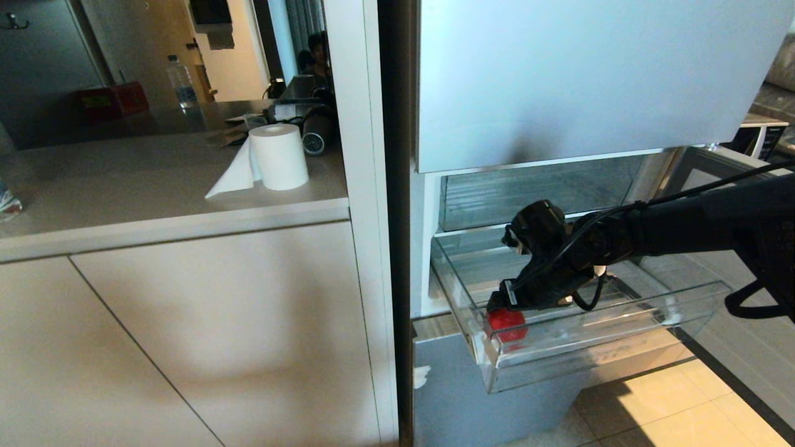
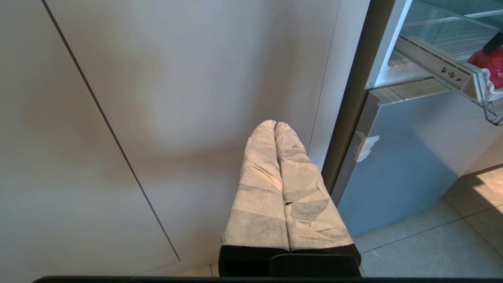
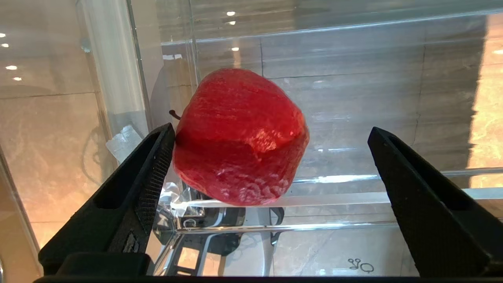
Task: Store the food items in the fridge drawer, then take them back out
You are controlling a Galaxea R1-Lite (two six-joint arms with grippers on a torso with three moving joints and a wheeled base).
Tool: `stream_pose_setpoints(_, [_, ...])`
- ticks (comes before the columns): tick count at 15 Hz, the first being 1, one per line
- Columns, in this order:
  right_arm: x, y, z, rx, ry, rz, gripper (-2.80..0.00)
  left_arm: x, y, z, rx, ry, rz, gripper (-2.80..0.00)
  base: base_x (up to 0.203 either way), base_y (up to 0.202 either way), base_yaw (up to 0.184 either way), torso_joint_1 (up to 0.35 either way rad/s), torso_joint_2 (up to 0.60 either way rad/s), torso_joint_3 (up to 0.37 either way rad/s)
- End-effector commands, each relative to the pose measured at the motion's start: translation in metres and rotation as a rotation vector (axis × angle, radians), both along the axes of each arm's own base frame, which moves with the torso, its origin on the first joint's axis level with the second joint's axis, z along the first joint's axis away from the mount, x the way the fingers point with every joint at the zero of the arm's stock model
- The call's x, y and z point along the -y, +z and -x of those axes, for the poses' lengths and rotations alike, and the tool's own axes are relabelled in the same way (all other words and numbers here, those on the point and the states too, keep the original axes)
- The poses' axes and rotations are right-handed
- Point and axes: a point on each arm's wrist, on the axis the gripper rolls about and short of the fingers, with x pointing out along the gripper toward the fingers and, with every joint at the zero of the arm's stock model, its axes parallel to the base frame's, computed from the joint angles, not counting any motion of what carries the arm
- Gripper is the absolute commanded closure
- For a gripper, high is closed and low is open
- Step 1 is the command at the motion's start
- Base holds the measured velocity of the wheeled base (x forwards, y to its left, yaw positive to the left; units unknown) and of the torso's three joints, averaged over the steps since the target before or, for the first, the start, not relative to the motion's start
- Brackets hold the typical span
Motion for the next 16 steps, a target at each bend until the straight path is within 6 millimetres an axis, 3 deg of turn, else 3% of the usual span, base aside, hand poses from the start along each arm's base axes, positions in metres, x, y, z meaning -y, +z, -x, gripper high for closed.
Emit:
stream_pose_setpoints(1, [-0.001, 0.0, 0.001, -0.004, 0.003, -0.003, -2.8, 0.0, 0.0, 0.0, -0.001, 0.0, 0.0, 0.0, 0.0, 0.0, 0.0, 0.0, 0.0, 0.0])
stream_pose_setpoints(16, [-0.013, -0.011, 0.006, -0.06, 0.022, 0.014, -2.8, 0.0, 0.0, 0.0, -0.001, 0.0, 0.0, 0.0, 0.0, 0.0, 0.0, 0.0, 0.0, 0.0])
